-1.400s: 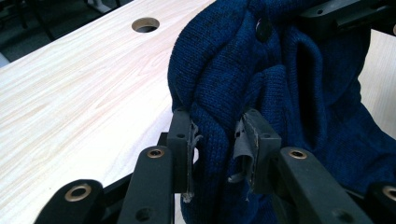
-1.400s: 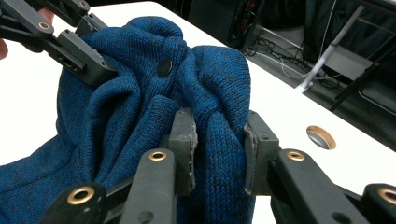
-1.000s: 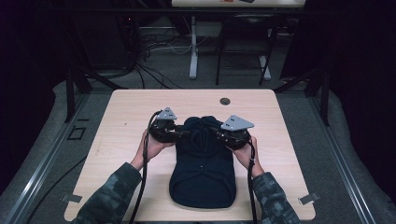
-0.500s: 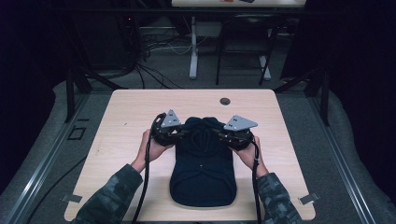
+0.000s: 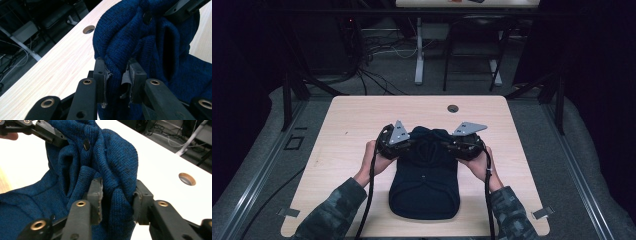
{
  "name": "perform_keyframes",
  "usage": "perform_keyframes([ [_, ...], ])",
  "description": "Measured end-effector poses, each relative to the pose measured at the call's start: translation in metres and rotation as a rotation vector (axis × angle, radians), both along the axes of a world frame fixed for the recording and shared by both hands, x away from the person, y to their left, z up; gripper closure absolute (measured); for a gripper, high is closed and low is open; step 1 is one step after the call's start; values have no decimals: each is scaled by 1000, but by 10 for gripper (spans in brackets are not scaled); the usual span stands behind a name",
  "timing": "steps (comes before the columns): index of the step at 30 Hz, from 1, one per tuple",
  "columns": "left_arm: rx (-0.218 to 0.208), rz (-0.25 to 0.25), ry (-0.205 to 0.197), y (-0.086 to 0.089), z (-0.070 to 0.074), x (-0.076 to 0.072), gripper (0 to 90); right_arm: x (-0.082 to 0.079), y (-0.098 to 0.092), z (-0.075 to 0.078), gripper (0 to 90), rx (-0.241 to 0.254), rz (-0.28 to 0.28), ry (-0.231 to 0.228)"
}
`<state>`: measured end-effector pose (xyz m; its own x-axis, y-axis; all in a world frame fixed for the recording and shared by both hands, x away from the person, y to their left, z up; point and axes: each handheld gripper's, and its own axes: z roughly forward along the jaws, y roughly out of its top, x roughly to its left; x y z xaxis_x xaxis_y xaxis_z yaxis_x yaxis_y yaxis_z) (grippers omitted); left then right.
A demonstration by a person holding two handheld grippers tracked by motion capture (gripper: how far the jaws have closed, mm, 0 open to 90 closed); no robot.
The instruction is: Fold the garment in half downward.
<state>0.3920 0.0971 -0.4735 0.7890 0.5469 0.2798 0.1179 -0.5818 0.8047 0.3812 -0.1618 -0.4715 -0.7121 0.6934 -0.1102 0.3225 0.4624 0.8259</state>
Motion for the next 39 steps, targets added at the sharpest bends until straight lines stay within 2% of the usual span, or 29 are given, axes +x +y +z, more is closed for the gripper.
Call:
perform_keyframes([
  [2, -8, -1, 10, 2, 0, 0, 732, -3, 2, 1, 680, -21, 1, -18],
  [7, -1, -13, 73, 9, 0, -2, 711, -16, 11, 0, 694, -78, 18, -91],
  [10, 22, -20, 76, 11, -1, -7, 703, -22, 13, -3, 696, -94, 28, -125],
  [12, 39, -21, 64, 11, -2, -10, 701, -25, 15, -5, 696, -113, 35, -132],
  [16, 48, -14, 33, 11, -2, -13, 704, -31, 18, -5, 697, -139, 30, -176],
  [18, 40, -6, 42, 10, 0, -10, 698, -30, 19, -3, 704, -139, 18, -208],
  [20, 23, -12, 88, 10, 0, -6, 659, -28, 19, -2, 711, -131, 8, -236],
  [21, 21, -36, 146, 9, -2, -3, 642, -28, 19, -1, 714, -126, 5, -243],
  [23, 54, -60, 208, 6, -9, -1, 588, -25, 19, -2, 717, -134, -2, -245],
  [24, 73, -62, 226, 4, -12, 0, 557, -24, 19, -3, 719, -130, -3, -243],
  [25, 87, -60, 227, 3, -15, 0, 529, -23, 19, -4, 719, -131, -3, -239],
  [27, 96, -49, 223, 0, -19, 0, 537, -23, 19, -6, 720, -124, -4, -244],
  [30, 80, -32, 198, 1, -20, 1, 663, -24, 19, -7, 719, -127, -6, -264],
  [33, 35, -11, 147, 5, -17, -1, 714, -26, 18, -5, 709, -133, -2, -271],
  [35, 29, 5, 81, 6, -14, -6, 727, -24, 16, -2, 691, -142, -11, -205],
  [37, 47, 15, 18, 5, -13, -12, 734, -23, 14, 0, 674, -107, -13, -144],
  [39, 57, 19, -13, 3, -13, -16, 737, -24, 13, 2, 654, -95, -12, -108],
])
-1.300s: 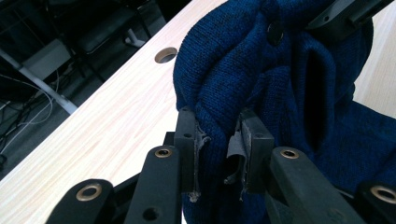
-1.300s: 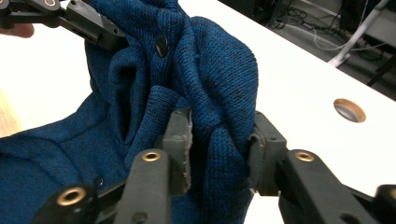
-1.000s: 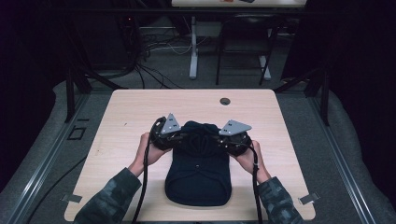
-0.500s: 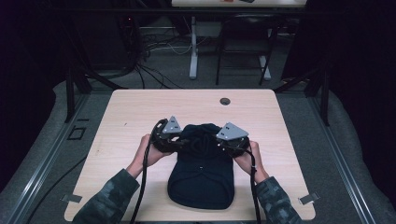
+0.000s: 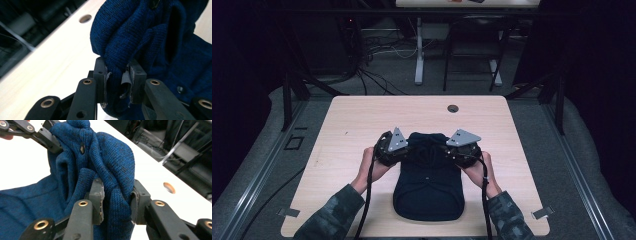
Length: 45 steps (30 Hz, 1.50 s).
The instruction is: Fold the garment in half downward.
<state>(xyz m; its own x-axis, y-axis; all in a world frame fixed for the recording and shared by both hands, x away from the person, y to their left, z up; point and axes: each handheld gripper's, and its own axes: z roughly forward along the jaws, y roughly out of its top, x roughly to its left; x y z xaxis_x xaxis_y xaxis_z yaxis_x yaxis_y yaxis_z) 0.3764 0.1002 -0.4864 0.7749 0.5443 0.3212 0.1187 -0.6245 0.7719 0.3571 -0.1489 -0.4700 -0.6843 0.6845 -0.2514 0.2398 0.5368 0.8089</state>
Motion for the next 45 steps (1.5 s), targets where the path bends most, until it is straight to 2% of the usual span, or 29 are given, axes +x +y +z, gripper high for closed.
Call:
perform_keyframes([
  [3, 9, 5, -22, -1, -1, -3, 737, -1, 0, -2, 646, 8, -4, 53],
  [5, 11, 4, -34, -2, -1, -4, 738, -3, -1, -3, 660, 17, -1, 64],
  [12, 68, 5, -87, -4, -4, -14, 734, -13, -2, -9, 675, 28, 11, 68],
  [14, 88, 4, -103, -3, -7, -18, 734, -17, 0, -10, 674, 11, 18, 68],
  [18, 100, 10, -123, -2, -11, -24, 732, -24, 2, -13, 674, -3, 28, 66],
  [21, 121, 12, -151, -3, -13, -27, 732, -28, 4, -16, 677, -15, 30, 50],
  [23, 125, 19, -156, -4, -13, -25, 732, -27, 5, -16, 686, -22, 26, 28],
  [26, 90, 13, -119, -2, -9, -20, 732, -25, 4, -15, 698, -14, 12, -3],
  [28, 46, 1, -54, 1, -8, -16, 725, -24, 3, -14, 704, -9, 9, -19],
  [30, 5, -16, 36, 4, -8, -11, 695, -24, 2, -14, 709, -5, 10, -32],
  [33, -61, -26, 132, 8, -11, -6, 586, -25, 2, -16, 713, -5, 15, -44],
  [35, -88, -35, 185, 10, -13, -3, 506, -24, 2, -18, 714, -13, 18, -49],
  [38, -89, -38, 229, 9, -18, 0, 428, -24, 3, -18, 715, -16, 25, -60],
  [40, -88, -41, 238, 7, -21, 3, 412, -25, 4, -18, 716, -19, 31, -66],
  [42, -74, -48, 239, 6, -23, 4, 445, -25, 4, -18, 715, -27, 36, -76],
  [45, -43, -54, 232, 2, -25, 5, 561, -26, 5, -18, 715, -25, 30, -89],
])
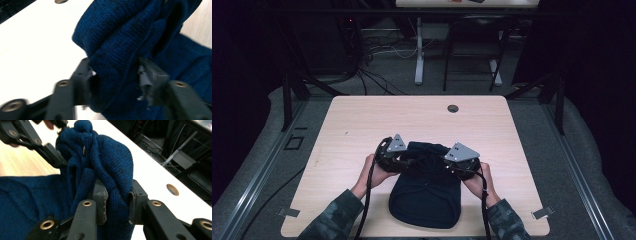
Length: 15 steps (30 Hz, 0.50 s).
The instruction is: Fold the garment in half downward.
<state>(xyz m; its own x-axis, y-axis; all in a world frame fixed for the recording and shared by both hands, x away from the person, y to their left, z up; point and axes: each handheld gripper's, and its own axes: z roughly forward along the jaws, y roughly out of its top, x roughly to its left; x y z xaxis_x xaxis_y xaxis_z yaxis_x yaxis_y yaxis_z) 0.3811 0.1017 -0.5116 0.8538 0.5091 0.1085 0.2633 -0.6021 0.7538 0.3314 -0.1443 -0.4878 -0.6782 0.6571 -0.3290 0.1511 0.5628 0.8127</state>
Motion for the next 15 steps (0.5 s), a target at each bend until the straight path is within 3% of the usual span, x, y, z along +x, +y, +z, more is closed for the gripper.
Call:
perform_keyframes([
  [3, 6, 8, -34, -3, 1, 0, 701, -1, 1, 3, 716, -3, -6, -31],
  [8, -34, 83, -129, -2, 12, 1, 756, 4, 3, 9, 709, -11, -52, -118],
  [11, -52, 112, -170, 2, 17, 2, 767, 9, 5, 11, 668, 32, -47, -54],
  [15, -78, 115, -202, 7, 18, 1, 775, 14, 0, 7, 526, 92, -12, 91],
])
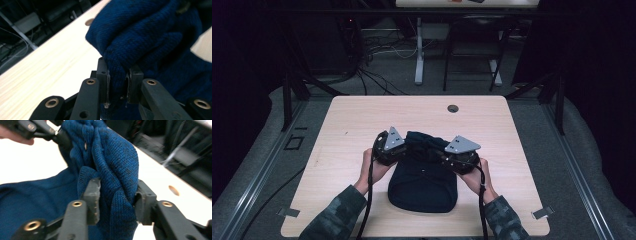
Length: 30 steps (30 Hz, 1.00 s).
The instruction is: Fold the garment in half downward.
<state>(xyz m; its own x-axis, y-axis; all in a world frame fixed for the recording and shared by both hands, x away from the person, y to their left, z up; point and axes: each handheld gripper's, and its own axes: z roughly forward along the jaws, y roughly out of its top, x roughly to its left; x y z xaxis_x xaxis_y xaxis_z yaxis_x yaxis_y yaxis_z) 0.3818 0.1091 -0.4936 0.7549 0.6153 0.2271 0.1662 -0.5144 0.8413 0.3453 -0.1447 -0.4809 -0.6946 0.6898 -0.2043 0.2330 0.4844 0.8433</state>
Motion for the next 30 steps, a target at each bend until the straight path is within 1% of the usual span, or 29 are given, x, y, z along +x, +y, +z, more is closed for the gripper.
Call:
perform_keyframes([
  [1, 1, -3, -11, 0, 0, -1, 776, 2, -2, -2, 500, 23, -3, 29],
  [2, 0, -16, -20, 0, 0, -2, 776, 4, -4, -4, 478, 42, 5, 53],
  [4, 2, -22, -42, 1, 1, -5, 775, 8, -6, -9, 455, 61, 13, 98],
  [5, 13, -27, -50, 2, 1, -7, 775, 9, -7, -11, 434, 74, 15, 120],
  [6, 15, -30, -63, 2, 1, -8, 775, 10, -7, -13, 425, 70, 19, 140],
  [7, 17, -33, -68, 2, 1, -8, 775, 11, -6, -16, 418, 65, 17, 153],
  [9, 20, -40, -84, 3, 0, -10, 775, 11, -5, -21, 451, 46, 17, 169],
  [11, 30, -44, -95, 3, -2, -12, 773, 10, -3, -26, 541, 34, 25, 173],
  [14, 39, -45, -96, 6, -6, -13, 771, 7, 0, -29, 657, 10, 22, 148],
  [17, 44, -46, -71, 9, -8, -14, 764, 2, 3, -31, 704, -9, 21, 97],
  [21, 56, -51, -39, 14, -8, -16, 729, -4, 9, -35, 720, -48, 32, 39],
  [23, 61, -55, -18, 17, -10, -17, 689, -7, 12, -37, 721, -73, 43, 23],
  [24, 62, -53, 0, 17, -11, -17, 651, -9, 13, -37, 721, -83, 46, 14],
  [25, 58, -40, 4, 18, -12, -18, 600, -10, 15, -38, 721, -93, 51, 5],
  [26, 65, -44, 11, 19, -14, -18, 575, -11, 16, -39, 721, -105, 55, 3],
  [28, 68, -41, 7, 21, -17, -19, 553, -14, 18, -41, 722, -120, 62, -7],
  [29, 70, -42, 19, 22, -19, -19, 553, -15, 19, -41, 721, -125, 64, -10],
  [30, 66, -41, 21, 22, -21, -20, 556, -17, 19, -42, 721, -130, 63, -23],
])
